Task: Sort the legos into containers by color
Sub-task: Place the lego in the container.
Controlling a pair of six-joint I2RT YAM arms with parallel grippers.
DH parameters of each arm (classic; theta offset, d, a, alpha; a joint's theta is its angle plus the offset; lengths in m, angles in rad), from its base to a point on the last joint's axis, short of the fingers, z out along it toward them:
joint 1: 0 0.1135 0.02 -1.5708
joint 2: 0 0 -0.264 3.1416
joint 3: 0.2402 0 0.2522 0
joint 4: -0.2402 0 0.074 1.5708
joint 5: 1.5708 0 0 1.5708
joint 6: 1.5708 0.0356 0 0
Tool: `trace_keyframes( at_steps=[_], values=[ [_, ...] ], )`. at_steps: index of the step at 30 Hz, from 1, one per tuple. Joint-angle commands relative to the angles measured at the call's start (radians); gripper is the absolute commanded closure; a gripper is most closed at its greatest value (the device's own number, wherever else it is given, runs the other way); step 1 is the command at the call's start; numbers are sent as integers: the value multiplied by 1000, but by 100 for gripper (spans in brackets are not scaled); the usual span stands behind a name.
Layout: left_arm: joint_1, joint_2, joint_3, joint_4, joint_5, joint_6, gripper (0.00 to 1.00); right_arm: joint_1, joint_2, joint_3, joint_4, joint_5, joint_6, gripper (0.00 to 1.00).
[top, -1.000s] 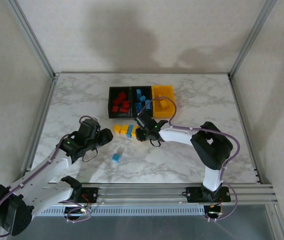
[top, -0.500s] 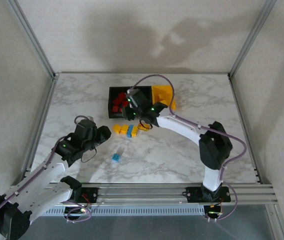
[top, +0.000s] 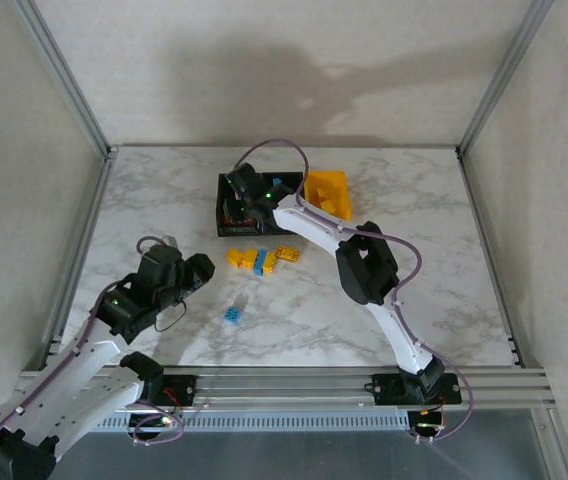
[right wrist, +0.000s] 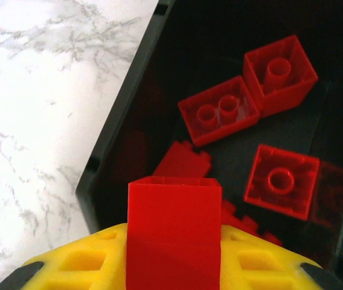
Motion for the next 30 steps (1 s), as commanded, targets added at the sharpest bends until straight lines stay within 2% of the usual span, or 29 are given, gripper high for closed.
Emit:
trace_keyframes(
  at_steps=[1, 7, 16, 21, 25, 30],
  values=[
    [-4, -20, 2, -29, -28, -17, 42, -2, 56, 111, -59, -24, -17, 67],
    [-3, -27, 0, -35, -32, -18, 42, -9, 100, 173, -76, -15, -9, 53],
    [-3, -12, -3, -10, -25, -20, 42, -7, -16, 129, -52, 6, -31, 50],
    [-4, 2, 4, -5, -25, -19, 42, 0, -188, -72, 18, -21, -31, 49],
    [-2, 6, 11, -10, -6, -23, 40, 6, -354, -320, 114, -94, -41, 45],
    [7, 12, 30, -72, -2, -21, 38, 12, -558, -622, 220, -162, -63, 44]
  ],
)
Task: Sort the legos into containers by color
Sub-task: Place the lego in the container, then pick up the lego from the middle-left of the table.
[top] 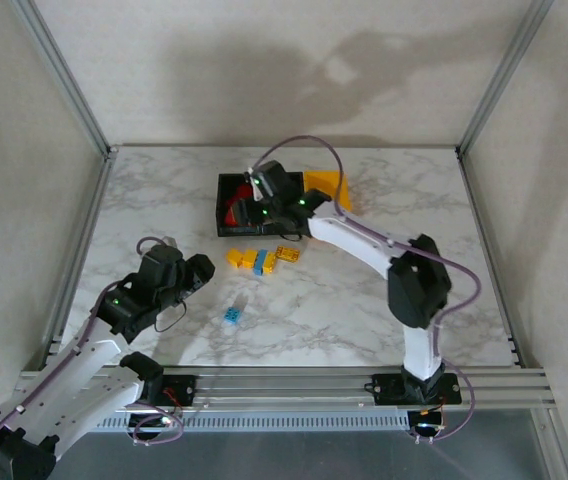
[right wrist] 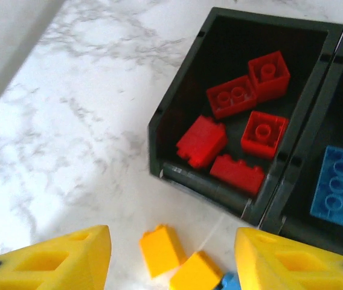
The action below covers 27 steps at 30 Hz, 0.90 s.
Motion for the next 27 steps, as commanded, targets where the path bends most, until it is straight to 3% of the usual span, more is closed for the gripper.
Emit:
trace_keyframes(
  at_steps=[1, 7, 13, 21, 27],
  values=[
    [10, 8, 33, -60, 7, 7, 38, 12, -105, -160, 90, -61, -29, 44],
    [10, 107, 28, -85, 123, 85, 40, 14, -314, -434, 139, -88, -15, 44],
    [-76, 167, 18, -106, 145, 99, 39, 15, -589, -719, 181, -148, 31, 40],
    [-258, 372, 15, -74, 71, 116, 34, 15, -894, -942, 87, -109, 86, 35],
    [-305, 534, 76, -108, 0, 179, 34, 15, -1040, -1012, 31, -148, 152, 34]
  ],
)
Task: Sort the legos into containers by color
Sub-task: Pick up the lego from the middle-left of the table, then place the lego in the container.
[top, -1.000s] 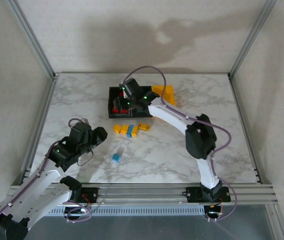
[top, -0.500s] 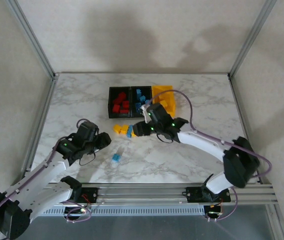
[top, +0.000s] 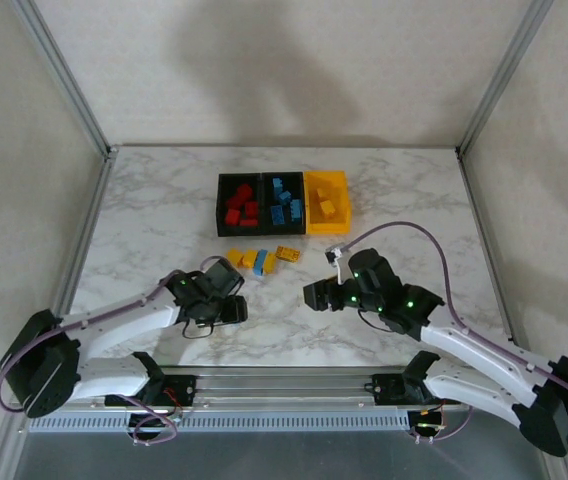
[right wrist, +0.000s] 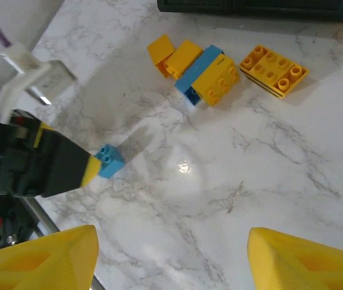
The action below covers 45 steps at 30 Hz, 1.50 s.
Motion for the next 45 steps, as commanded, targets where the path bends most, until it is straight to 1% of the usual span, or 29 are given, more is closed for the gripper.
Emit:
trace_keyframes(
  at_steps=[1, 4, 7, 11, 13, 17, 18, 20, 21, 26, 31, 34, 37, 41, 45],
  values=[
    [-17, 62, 56, -36, -70, 64, 33, 5, -64, -39, -43, -30, 60, 34],
    [-23, 107, 78, -28, -69, 89, 33, 6, -94, -52, -57, -28, 80, 34],
    [-26, 143, 85, -13, -46, 111, 34, 6, -93, -56, -60, -21, 83, 34],
    [-28, 189, 96, -12, -45, 133, 42, 5, -67, -47, -60, -12, 74, 35],
    [-30, 197, 102, -13, -46, 139, 48, 4, -64, -49, -59, -14, 74, 35],
    [-29, 201, 116, -20, -52, 147, 71, 5, -68, -50, -60, -7, 75, 35],
    [-29, 200, 121, -22, -54, 147, 75, 5, -69, -51, -59, -7, 75, 35],
    [-29, 194, 131, -19, -56, 145, 82, 5, -69, -51, -58, -9, 75, 35],
    [-28, 191, 136, -15, -56, 143, 84, 4, -69, -52, -57, -11, 75, 35],
    [-28, 180, 198, -11, -66, 135, 87, 5, -70, -48, -59, -13, 77, 35],
    [-26, 210, 298, -15, -82, 145, 87, 5, -87, -48, -55, 6, 96, 35],
    [-20, 244, 369, 5, -97, 148, 87, 4, -101, -42, -57, 80, 120, 35],
    [-11, 286, 438, 55, -85, 143, 87, -1, -102, -19, -75, 156, 129, 35],
    [-5, 380, 577, 55, -87, 167, 88, -23, -102, 14, -97, 210, 142, 35],
    [9, 462, 698, 36, -89, 193, 88, -66, -99, 34, -115, 225, 148, 35]
  ],
)
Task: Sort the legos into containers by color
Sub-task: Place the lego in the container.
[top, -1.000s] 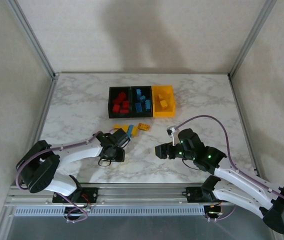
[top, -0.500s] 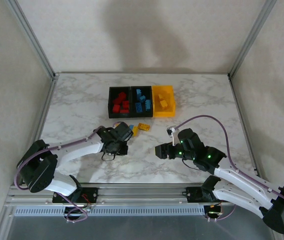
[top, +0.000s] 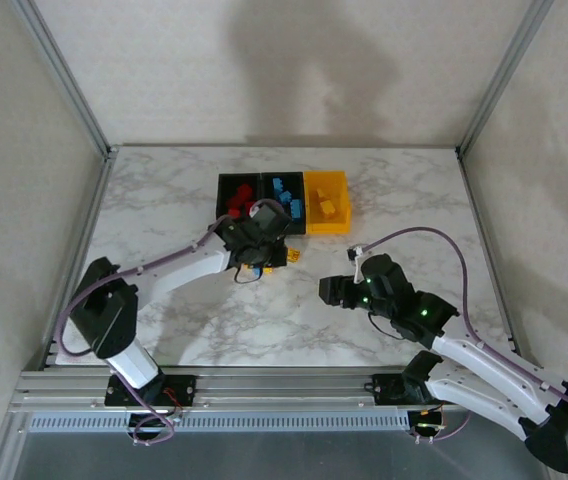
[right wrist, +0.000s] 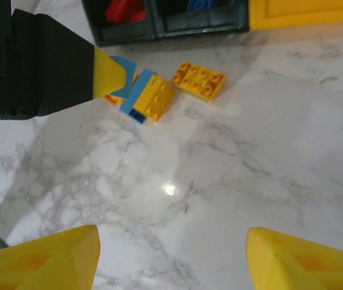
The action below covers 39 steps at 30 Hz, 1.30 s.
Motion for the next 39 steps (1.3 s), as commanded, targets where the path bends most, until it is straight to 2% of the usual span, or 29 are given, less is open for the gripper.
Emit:
trace_keyframes(
  at_steps=[1, 8, 14, 25, 30, 35, 39],
  values=[
    [24, 58, 100, -13, -29, 47, 88, -37, -9, 46, -30, 54, 23, 35],
    [91, 171, 305, -41, -44, 80, 88, -91, -15, 32, -25, 37, 32, 35],
    [123, 294, 472, -79, -73, 106, 88, -94, -2, 28, -11, 31, 51, 35],
    [168, 642, 869, -214, -160, 136, 87, -94, -34, 13, -35, 41, 91, 35],
    [180, 729, 977, -244, -174, 132, 85, -95, -53, 8, -57, 49, 102, 35],
    [189, 751, 988, -245, -176, 124, 78, -94, -66, 10, -72, 62, 103, 35],
    [189, 748, 985, -253, -170, 123, 61, -94, -62, 9, -70, 61, 103, 35]
  ],
)
